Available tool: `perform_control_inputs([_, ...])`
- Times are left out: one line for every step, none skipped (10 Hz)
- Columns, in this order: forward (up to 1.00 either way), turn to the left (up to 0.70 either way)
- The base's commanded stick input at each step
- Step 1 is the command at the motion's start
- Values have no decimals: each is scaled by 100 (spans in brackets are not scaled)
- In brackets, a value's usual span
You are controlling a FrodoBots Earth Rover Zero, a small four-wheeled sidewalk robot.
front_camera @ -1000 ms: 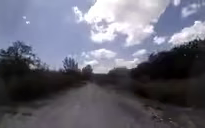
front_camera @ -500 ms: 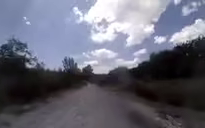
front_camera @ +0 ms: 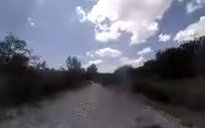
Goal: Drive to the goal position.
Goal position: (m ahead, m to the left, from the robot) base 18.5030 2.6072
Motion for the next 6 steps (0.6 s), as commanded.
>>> perform_control_inputs([85, 0])
perform_control_inputs([85, 0])
perform_control_inputs([85, 0])
perform_control_inputs([85, 0])
perform_control_inputs([85, 0])
perform_control_inputs([85, 0])
